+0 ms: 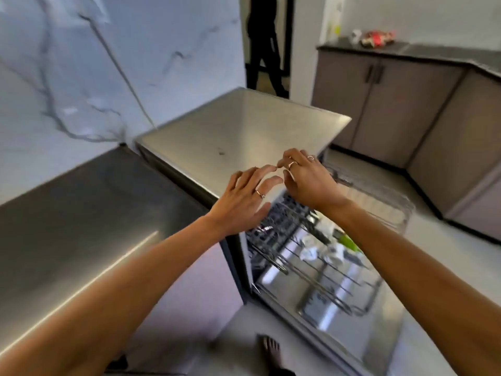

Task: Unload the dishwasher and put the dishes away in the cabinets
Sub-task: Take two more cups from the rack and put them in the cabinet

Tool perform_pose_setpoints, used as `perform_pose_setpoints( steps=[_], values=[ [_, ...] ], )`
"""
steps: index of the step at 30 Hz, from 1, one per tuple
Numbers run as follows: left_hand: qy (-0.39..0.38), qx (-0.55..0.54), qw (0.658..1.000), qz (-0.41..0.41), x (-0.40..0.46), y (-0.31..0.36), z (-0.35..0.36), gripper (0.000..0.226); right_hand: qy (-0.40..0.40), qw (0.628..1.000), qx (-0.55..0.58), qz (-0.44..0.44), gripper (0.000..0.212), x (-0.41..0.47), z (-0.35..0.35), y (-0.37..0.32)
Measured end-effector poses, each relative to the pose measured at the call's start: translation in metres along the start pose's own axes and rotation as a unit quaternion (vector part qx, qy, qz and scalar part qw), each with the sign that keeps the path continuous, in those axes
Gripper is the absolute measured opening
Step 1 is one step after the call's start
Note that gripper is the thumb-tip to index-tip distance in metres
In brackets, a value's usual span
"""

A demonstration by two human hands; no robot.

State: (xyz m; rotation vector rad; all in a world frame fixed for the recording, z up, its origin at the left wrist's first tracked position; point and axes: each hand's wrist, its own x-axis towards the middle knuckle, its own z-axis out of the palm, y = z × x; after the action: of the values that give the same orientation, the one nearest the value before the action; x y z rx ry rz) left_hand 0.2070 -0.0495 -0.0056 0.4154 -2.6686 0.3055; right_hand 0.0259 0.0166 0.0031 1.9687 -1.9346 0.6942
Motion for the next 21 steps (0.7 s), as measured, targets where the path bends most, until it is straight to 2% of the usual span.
perform_pose_setpoints(
  steps=[5, 11, 16, 21],
  values=[
    [-0.09, -0.055, 0.994, 0.017, 0.003, 0.05, 0.06, 0.055, -0.006, 0.985, 0.021, 0.172, 0.021, -0.103, 0.013, 0.058],
    [-0.215, -0.082, 0.973, 0.001, 0.016, 0.083, 0.112, 0.059, -0.032, 0.929, 0.041, 0.367, 0.024, -0.189, 0.029, 0.109],
    [-0.296, -0.104, 0.949, -0.043, 0.028, 0.102, 0.152, 0.061, -0.11, 0.843, 0.124, 0.512, 0.029, -0.218, 0.056, 0.146],
    [-0.404, -0.147, 0.892, -0.137, 0.045, 0.115, 0.197, 0.071, -0.161, 0.742, 0.206, 0.617, 0.029, -0.222, 0.089, 0.171]
  ],
)
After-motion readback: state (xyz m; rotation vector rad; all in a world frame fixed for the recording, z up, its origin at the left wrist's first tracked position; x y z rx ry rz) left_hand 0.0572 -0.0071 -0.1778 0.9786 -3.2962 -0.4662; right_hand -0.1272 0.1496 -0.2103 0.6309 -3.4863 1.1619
